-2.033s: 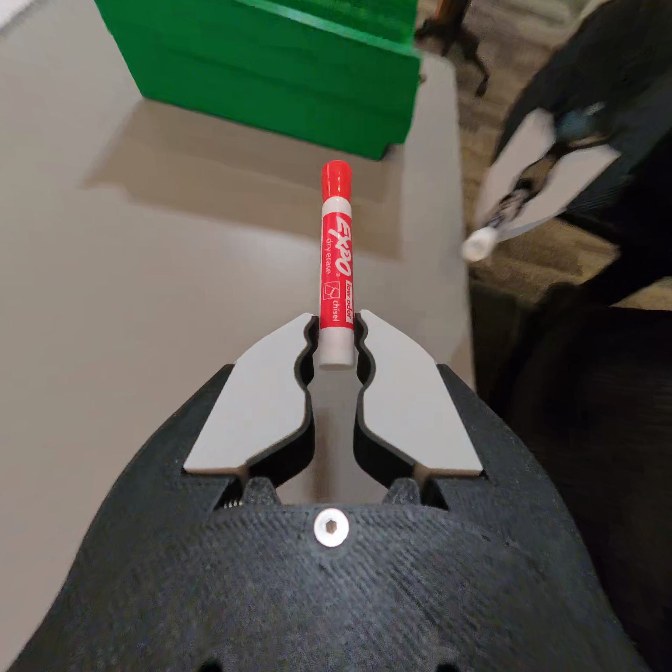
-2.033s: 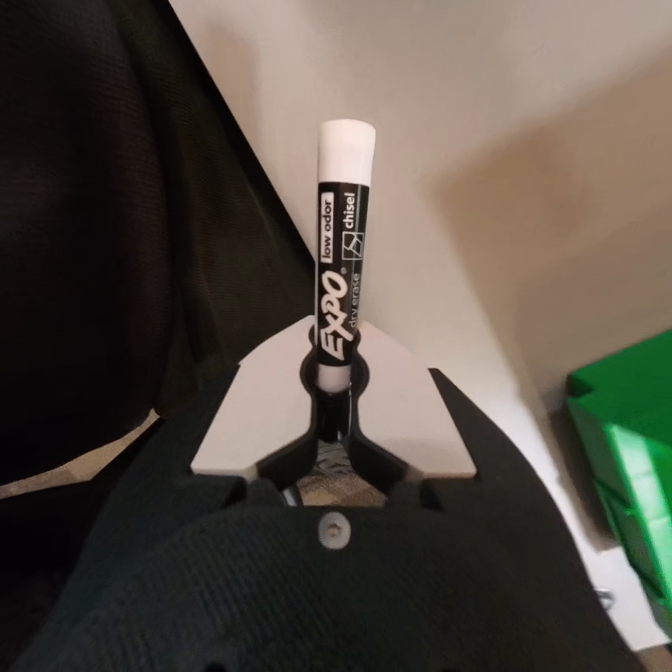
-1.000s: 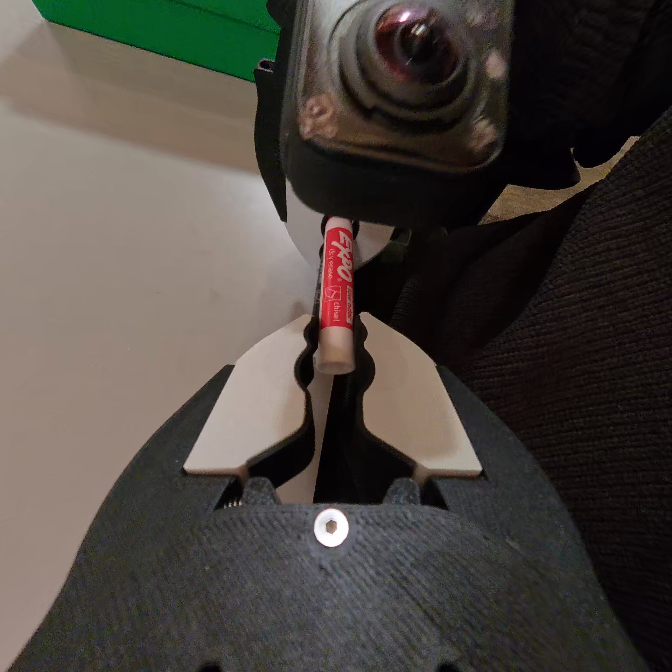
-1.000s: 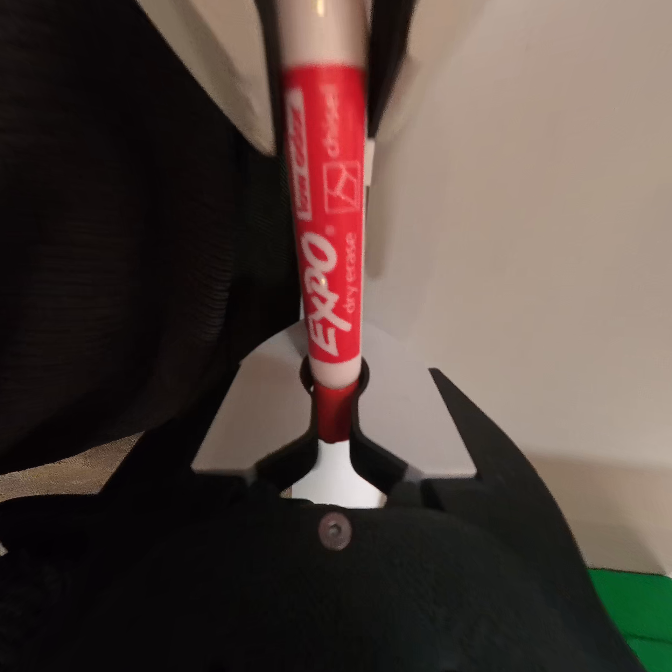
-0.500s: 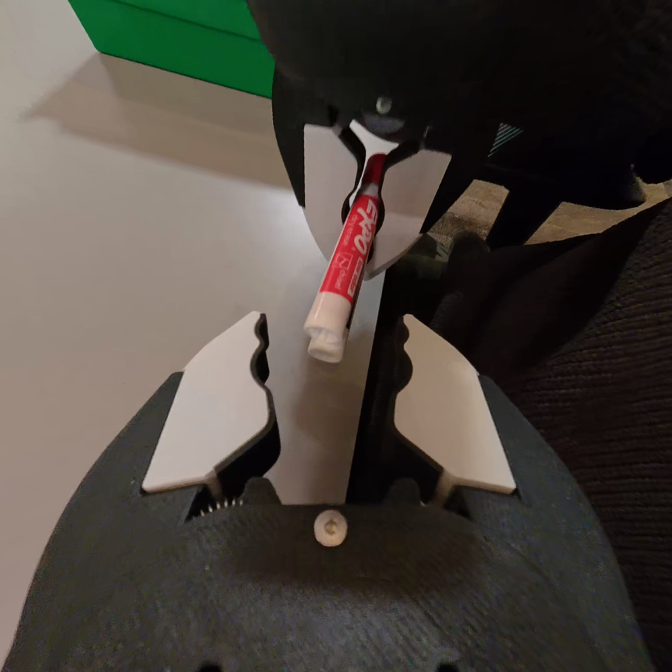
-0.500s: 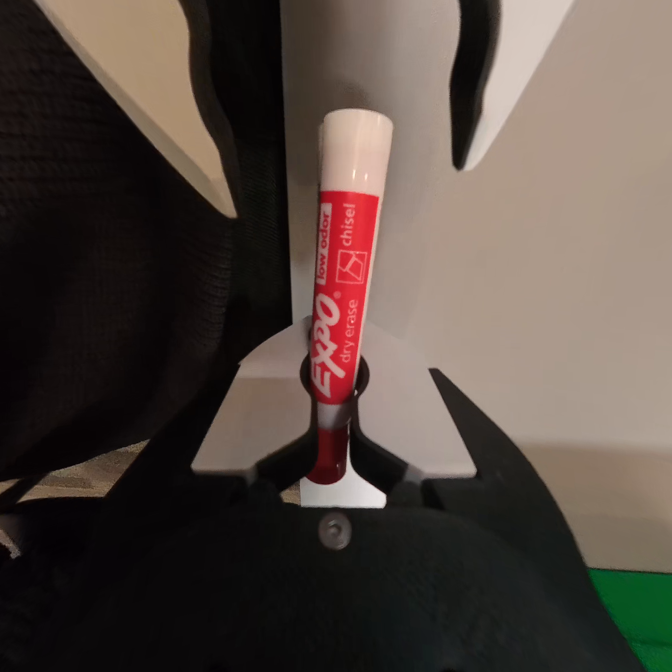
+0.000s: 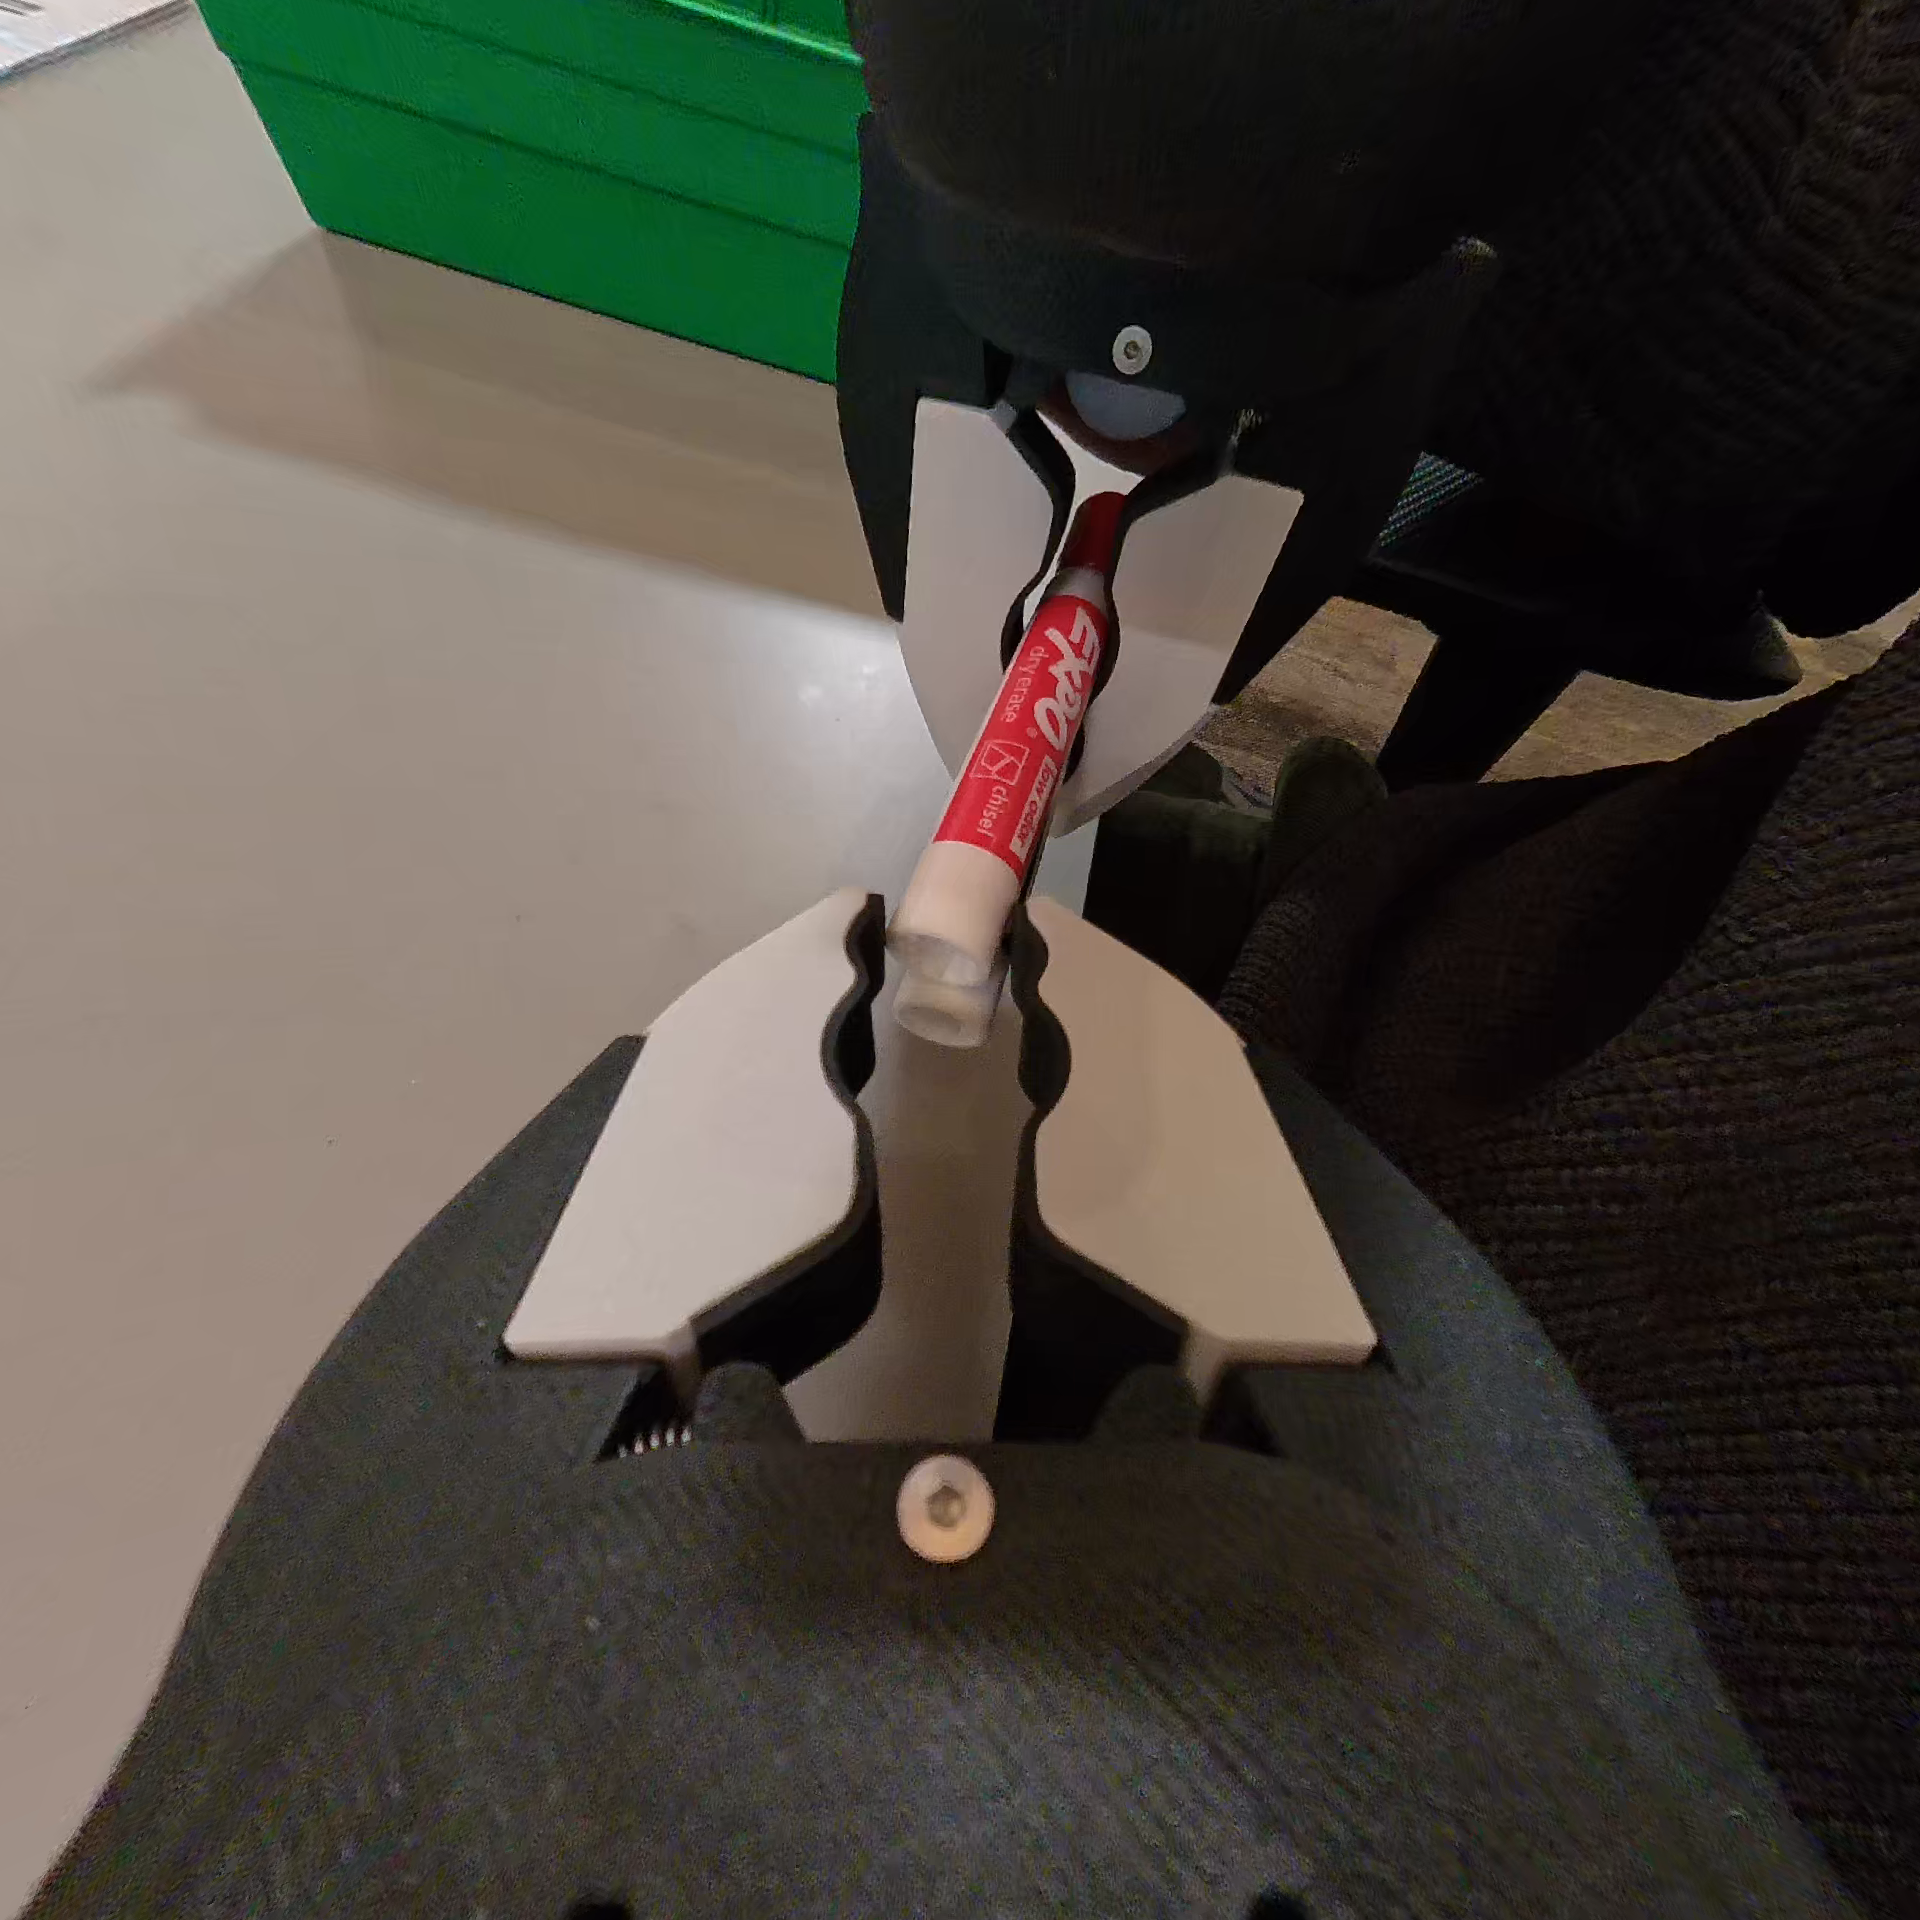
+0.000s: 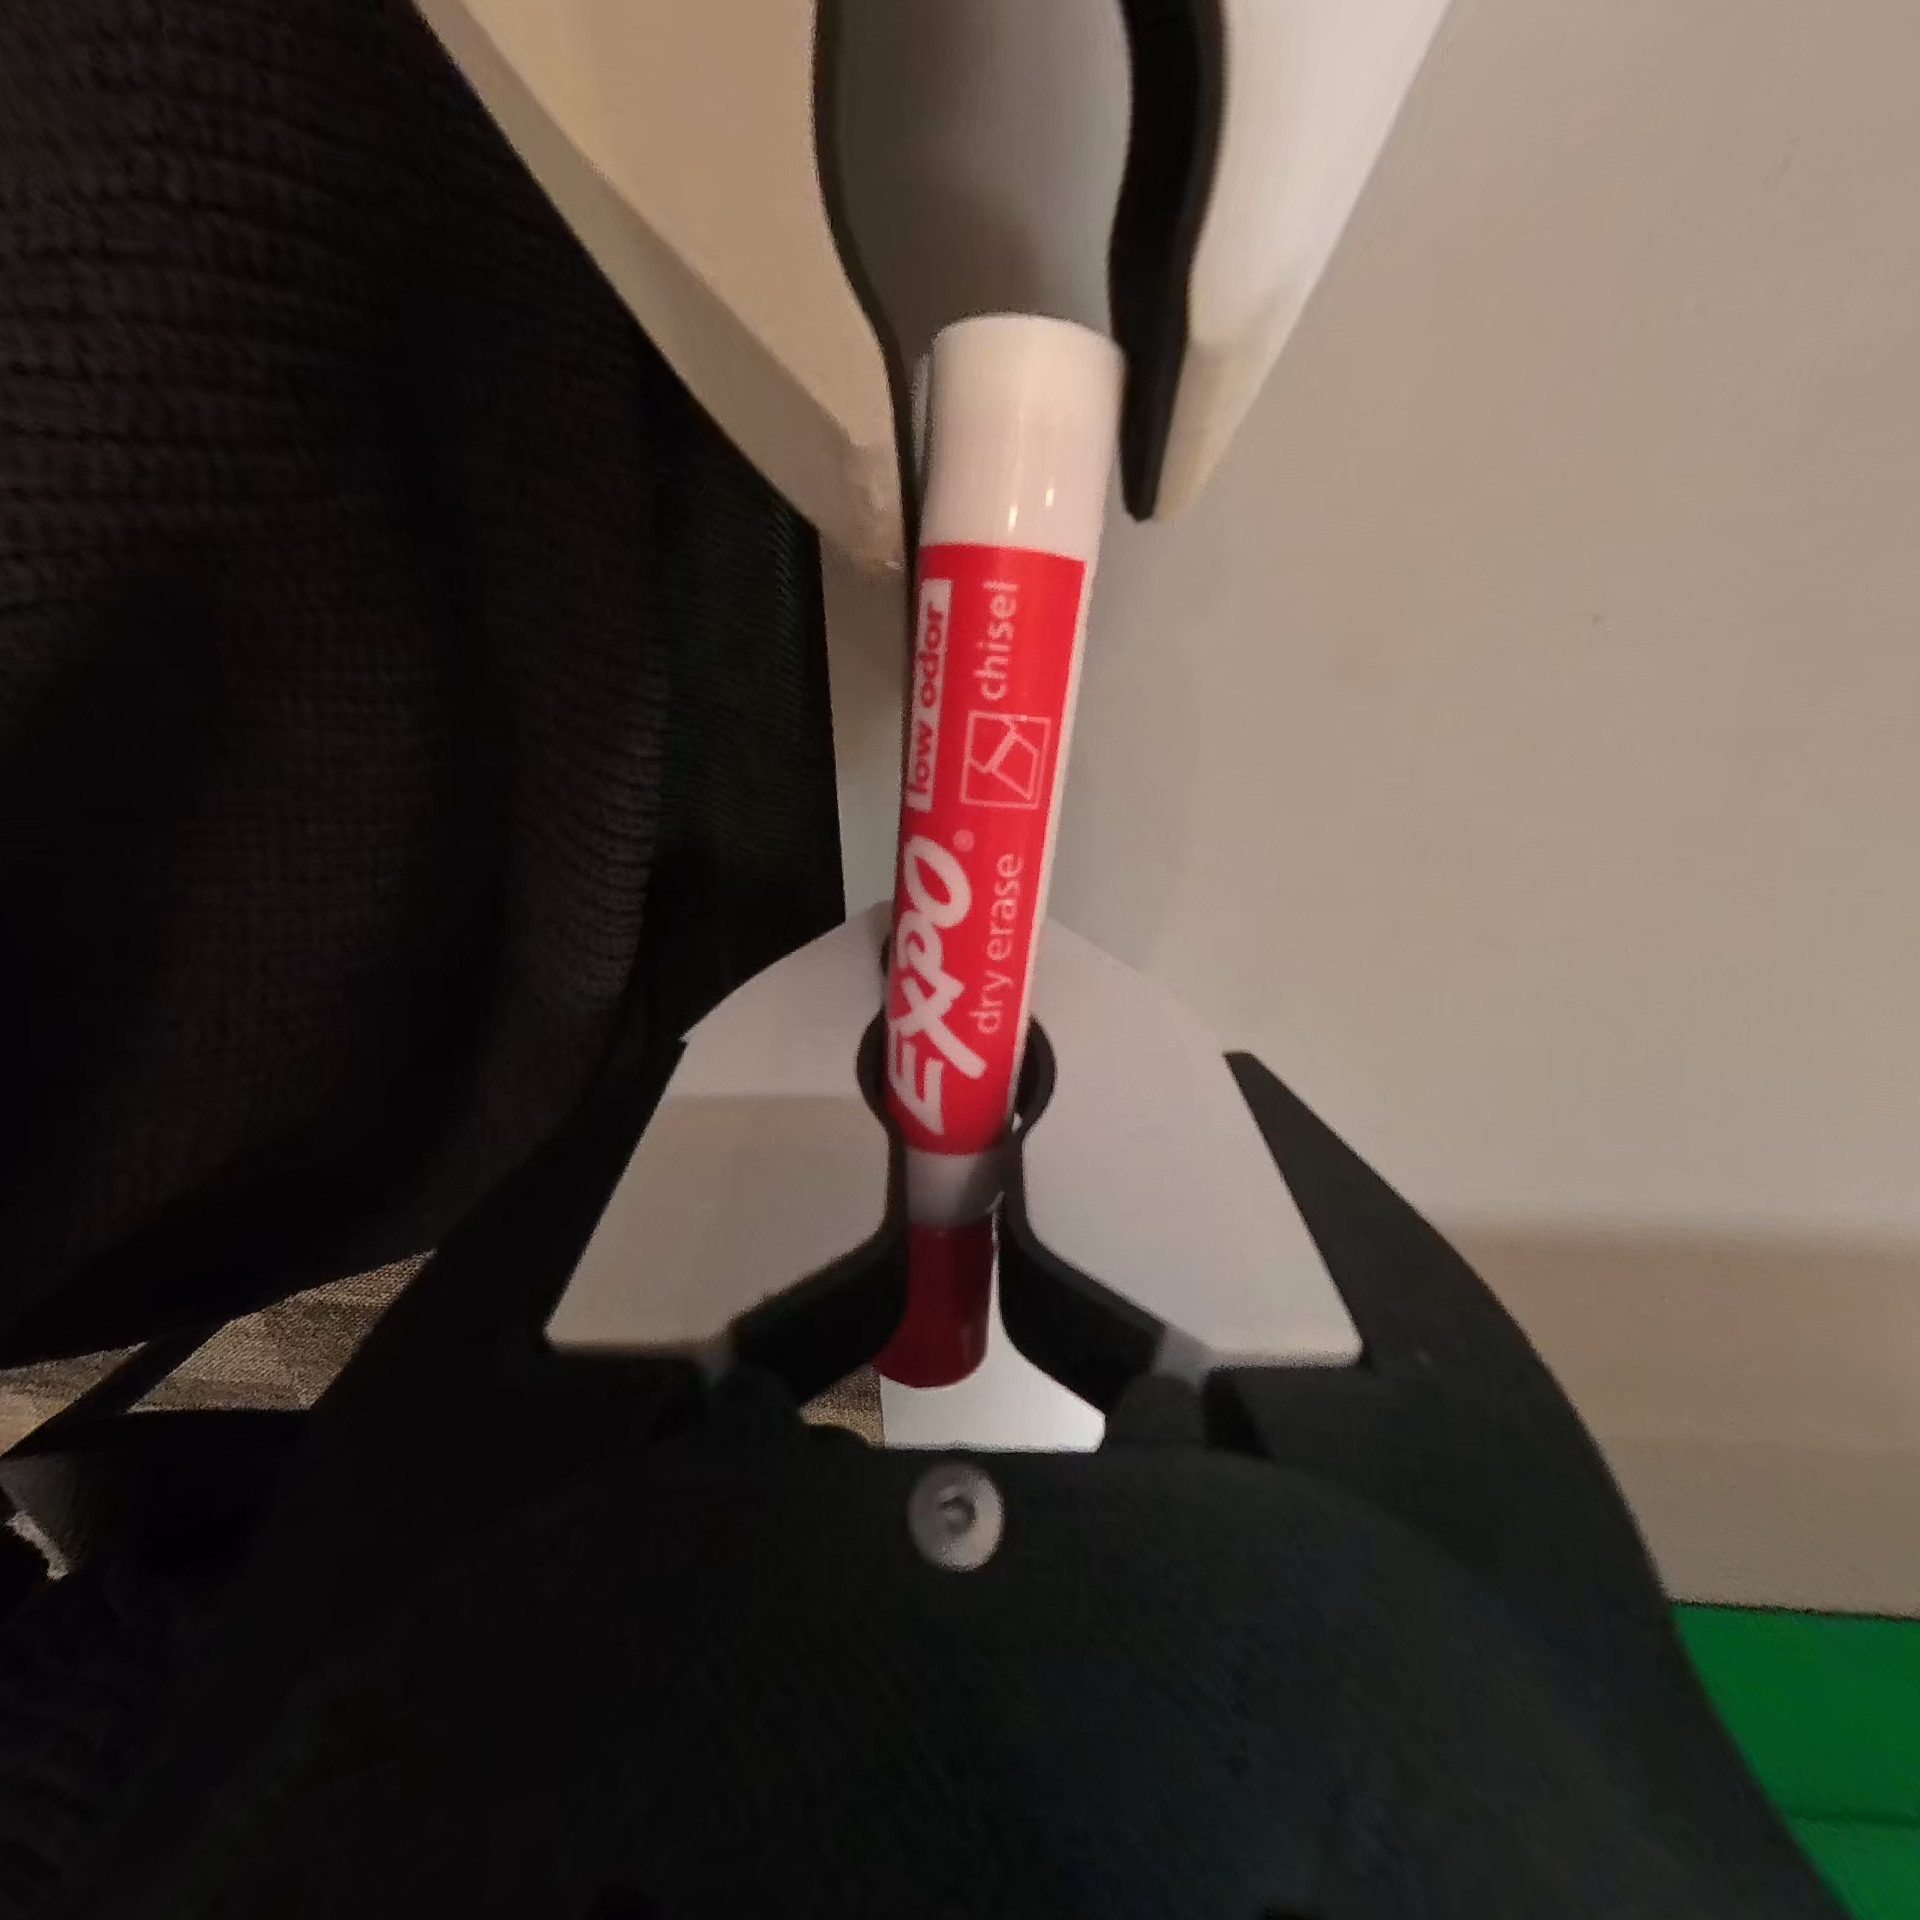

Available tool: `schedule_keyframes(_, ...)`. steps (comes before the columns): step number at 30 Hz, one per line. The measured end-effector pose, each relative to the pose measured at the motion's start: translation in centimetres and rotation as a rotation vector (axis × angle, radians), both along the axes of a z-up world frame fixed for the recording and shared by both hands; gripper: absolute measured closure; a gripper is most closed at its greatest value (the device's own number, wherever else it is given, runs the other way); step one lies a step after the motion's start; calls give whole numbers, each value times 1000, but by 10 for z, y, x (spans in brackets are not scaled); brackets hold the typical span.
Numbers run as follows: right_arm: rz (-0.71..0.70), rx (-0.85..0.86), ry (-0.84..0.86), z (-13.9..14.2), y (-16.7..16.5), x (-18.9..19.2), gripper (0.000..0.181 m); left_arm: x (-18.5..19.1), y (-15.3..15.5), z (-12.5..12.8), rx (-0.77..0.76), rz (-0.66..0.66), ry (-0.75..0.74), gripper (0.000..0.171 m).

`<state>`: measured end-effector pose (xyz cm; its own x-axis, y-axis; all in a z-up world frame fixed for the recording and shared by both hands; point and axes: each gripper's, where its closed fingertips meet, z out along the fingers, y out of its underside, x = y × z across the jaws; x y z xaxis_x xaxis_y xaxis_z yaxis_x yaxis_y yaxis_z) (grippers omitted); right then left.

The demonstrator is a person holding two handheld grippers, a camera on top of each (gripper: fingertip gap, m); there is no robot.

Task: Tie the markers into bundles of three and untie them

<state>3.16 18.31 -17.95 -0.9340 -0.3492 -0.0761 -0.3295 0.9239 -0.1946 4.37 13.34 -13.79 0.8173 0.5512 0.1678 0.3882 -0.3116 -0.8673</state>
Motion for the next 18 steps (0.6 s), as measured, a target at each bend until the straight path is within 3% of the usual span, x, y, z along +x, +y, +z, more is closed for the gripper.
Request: schedule_keyframes(18, -34, -15, -2, 5, 7, -7, 167, 0, 1, 2, -23, 11, 44, 151)
